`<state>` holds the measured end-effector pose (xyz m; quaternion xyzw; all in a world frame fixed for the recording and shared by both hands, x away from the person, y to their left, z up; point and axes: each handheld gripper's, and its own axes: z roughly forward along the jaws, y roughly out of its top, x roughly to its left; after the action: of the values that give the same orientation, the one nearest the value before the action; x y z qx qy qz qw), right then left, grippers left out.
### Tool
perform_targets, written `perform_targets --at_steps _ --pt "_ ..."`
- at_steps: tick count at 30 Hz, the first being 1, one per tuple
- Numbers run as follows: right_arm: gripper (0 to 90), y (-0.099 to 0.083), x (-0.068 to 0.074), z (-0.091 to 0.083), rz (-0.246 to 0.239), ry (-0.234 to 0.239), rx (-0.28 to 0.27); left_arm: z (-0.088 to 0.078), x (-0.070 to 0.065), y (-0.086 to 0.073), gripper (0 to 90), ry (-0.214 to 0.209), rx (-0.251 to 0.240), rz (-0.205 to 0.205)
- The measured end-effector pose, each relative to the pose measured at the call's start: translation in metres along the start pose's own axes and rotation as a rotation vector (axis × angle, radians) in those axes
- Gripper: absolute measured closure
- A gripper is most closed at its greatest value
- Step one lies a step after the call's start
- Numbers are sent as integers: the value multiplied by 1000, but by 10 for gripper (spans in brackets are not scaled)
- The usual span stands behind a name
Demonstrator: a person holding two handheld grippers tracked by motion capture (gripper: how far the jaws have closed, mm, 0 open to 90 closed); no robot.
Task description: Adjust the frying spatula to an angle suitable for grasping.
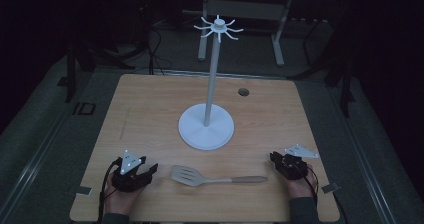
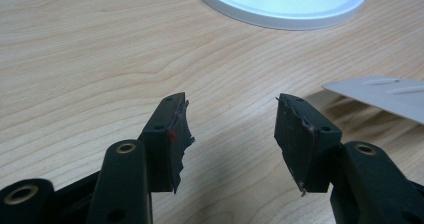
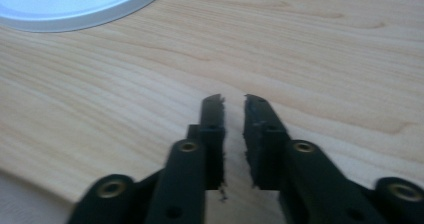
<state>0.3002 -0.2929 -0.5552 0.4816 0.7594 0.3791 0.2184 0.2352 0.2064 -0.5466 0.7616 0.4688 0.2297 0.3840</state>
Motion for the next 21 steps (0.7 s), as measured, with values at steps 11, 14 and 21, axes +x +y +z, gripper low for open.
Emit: perform_targets --at_steps 11,14,21 --pt "896 -15 23 -25 22 40 75 -5 -1 1 479 10 -33 7" --pt "896 -21 28 -31 33 43 106 -7 -2 1 497 12 -47 12" --pt "893 -29 38 -33 44 40 164 -10 -4 3 498 5 -67 23"
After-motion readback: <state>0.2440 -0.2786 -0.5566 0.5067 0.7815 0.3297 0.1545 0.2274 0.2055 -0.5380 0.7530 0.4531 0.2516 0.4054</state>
